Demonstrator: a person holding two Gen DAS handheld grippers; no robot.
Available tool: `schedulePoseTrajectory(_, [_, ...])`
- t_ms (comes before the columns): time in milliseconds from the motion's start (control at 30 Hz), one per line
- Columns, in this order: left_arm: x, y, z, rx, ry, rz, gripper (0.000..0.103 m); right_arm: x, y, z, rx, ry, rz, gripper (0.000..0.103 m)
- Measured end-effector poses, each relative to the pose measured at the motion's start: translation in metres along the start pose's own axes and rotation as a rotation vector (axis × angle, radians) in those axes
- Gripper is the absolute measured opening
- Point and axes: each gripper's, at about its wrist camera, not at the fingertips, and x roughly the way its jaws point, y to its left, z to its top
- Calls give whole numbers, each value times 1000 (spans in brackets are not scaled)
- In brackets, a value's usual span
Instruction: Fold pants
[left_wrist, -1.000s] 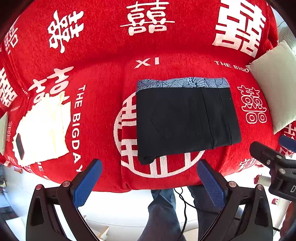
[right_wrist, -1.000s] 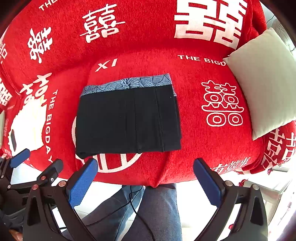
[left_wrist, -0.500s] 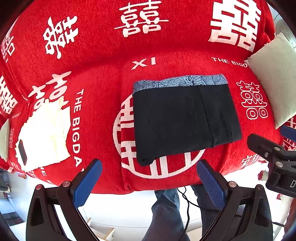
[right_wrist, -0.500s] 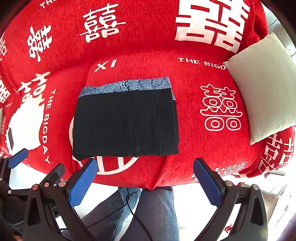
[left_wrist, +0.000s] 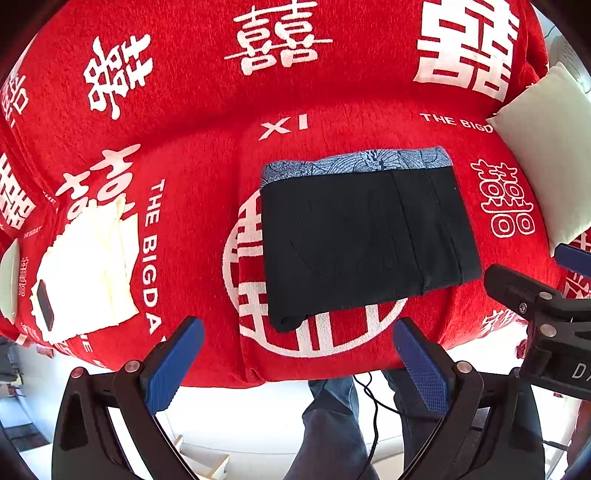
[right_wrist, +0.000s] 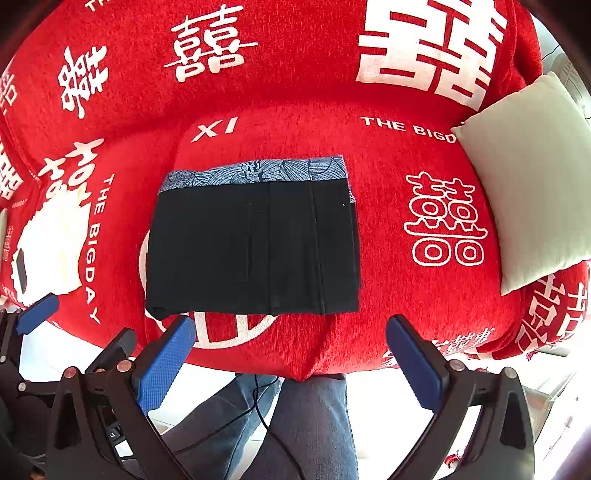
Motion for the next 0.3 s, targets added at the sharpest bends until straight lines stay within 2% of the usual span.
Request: schedulePoseTrajectory(300, [0,2,0,-1,-10,-14,103,4,0,1,2,5,2,103])
